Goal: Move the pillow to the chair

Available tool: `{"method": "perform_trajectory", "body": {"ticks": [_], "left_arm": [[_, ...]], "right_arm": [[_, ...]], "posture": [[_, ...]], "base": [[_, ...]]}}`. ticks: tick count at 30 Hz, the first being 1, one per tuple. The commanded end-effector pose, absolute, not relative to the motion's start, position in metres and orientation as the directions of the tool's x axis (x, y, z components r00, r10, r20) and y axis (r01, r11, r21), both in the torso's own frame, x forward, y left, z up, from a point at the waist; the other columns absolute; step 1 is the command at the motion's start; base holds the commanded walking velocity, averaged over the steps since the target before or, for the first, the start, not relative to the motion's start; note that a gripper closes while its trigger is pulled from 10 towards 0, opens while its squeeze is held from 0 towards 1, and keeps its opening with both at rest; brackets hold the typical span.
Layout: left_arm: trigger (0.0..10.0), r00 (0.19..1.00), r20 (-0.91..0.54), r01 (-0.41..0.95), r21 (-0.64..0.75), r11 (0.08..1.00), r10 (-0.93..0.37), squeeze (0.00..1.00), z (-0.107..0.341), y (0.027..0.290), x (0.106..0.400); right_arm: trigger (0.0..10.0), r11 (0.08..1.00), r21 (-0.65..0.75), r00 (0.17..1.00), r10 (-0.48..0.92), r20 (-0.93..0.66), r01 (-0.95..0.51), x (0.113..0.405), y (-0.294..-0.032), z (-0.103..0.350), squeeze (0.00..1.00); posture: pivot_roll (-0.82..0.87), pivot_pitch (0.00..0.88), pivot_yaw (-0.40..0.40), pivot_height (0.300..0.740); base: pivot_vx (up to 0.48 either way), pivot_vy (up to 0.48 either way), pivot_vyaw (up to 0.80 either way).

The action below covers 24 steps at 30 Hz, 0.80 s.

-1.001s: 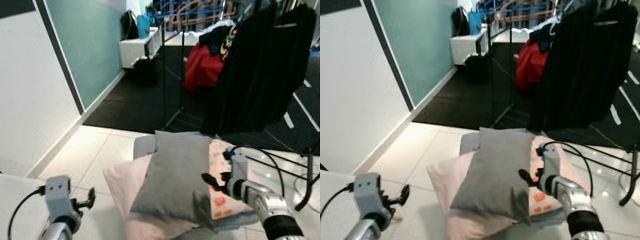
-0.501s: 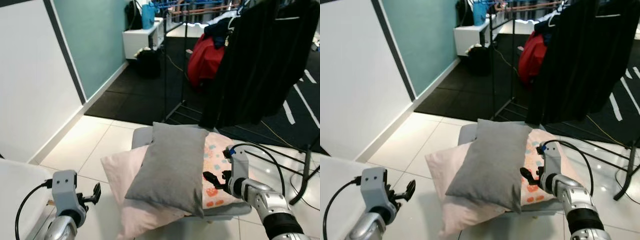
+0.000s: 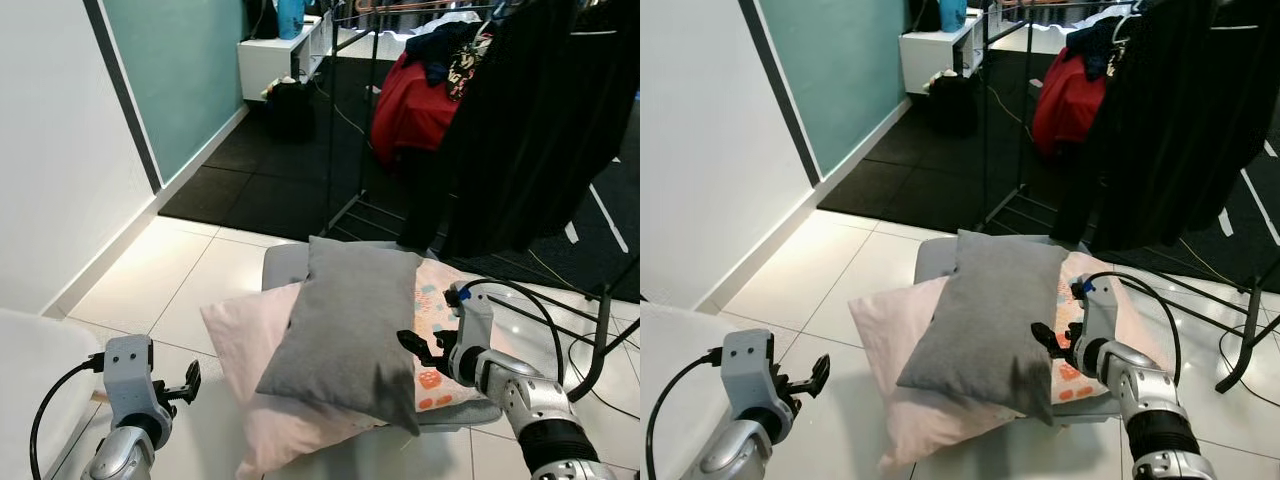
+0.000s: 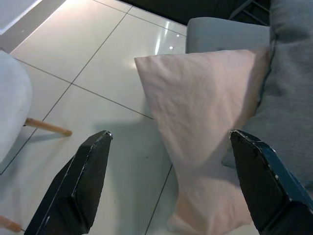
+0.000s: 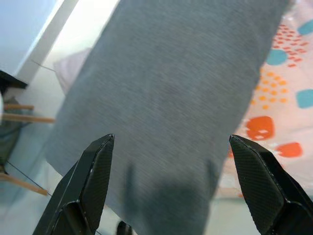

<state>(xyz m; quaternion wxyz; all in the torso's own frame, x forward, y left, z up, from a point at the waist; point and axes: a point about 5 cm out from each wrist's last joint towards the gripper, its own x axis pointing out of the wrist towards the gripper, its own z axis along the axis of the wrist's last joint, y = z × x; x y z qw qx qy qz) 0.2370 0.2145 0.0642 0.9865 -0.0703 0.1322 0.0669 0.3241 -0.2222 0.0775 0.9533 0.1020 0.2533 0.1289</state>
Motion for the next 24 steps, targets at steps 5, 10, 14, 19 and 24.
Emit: {"method": "perform_trajectory", "body": {"ticks": [5, 10, 14, 19, 24], "left_arm": [[10.0, 0.974, -0.205, -0.114, -0.095, 0.989, 0.092, 0.00, 0.078, 0.209, 0.241], [10.0, 0.987, -0.133, -0.102, -0.071, 0.992, 0.092, 0.00, 0.090, 0.209, 0.240], [10.0, 1.000, 0.024, 0.018, 0.082, 0.996, -0.020, 0.00, 0.128, 0.192, 0.239], [10.0, 0.931, 0.170, 0.242, 0.371, 0.897, -0.322, 0.00, 0.178, 0.133, 0.232], [10.0, 0.899, 0.171, 0.227, 0.606, 0.763, -0.403, 0.00, 0.182, 0.106, 0.233]], "right_arm": [[10.0, 0.937, 0.292, 0.857, 0.305, -0.416, -0.192, 0.324, -0.223, 0.080, 0.00], [10.0, 0.960, 0.238, 0.865, 0.244, -0.438, -0.150, 0.320, -0.234, 0.071, 0.00], [10.0, 0.980, 0.170, 0.859, 0.177, -0.481, -0.107, 0.309, -0.248, 0.060, 0.00], [10.0, 0.996, 0.073, 0.829, 0.088, -0.552, -0.058, 0.294, -0.263, 0.042, 0.00], [10.0, 0.994, 0.091, 0.822, 0.105, -0.559, -0.065, 0.292, -0.260, 0.038, 0.00]], "posture": [[-0.18, 0.085, 0.000, 0.740], [-0.18, 0.087, -0.004, 0.740], [-0.17, 0.087, -0.013, 0.740], [-0.16, 0.084, -0.014, 0.740], [-0.15, 0.079, -0.012, 0.740]], "base": [[0.000, 0.000, 0.00], [0.000, 0.000, 0.00], [0.000, 0.000, 0.00], [0.000, 0.000, 0.00], [0.000, 0.000, 0.00]]}}
